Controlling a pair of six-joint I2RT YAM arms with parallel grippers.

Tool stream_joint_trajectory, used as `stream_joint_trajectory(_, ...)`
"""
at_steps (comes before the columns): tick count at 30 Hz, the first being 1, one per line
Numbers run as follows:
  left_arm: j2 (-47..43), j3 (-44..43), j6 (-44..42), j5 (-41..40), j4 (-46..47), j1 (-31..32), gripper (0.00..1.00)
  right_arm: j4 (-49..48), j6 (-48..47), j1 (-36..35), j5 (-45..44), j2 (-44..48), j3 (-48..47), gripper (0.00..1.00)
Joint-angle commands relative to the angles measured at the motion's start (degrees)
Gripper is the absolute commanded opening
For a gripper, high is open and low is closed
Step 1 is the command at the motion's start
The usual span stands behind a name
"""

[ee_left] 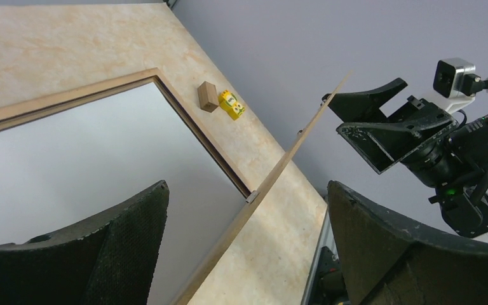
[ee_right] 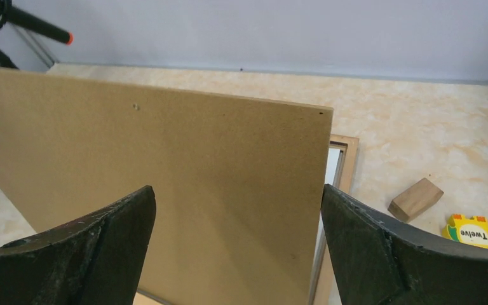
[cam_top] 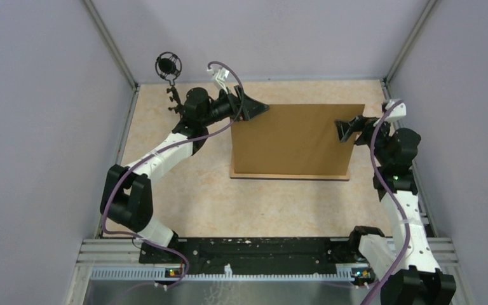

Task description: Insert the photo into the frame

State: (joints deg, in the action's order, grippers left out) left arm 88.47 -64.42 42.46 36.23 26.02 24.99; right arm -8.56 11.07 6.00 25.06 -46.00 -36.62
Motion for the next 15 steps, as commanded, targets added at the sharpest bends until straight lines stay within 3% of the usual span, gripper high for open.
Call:
stream_joint_trajectory(1,-5.48,1.33,-6.22,5.38,4.29,2.98,0.95,-5.75,-4.73,-2.84,13.83,4.21,3.13,0.95)
stream_joint_trajectory(7,-7.32,2.0,-8.45,8.91,5.62,3.02,0.94,-5.64,-5.34,-2.84,11.25,4.47,4.32,0.92)
stream_joint_trajectory(15,-14.0,10.89,-13.18,9.47,14.53,3.04,0.93,-20.74,-4.74,-2.84,14.47,9.7,11.93,0.91)
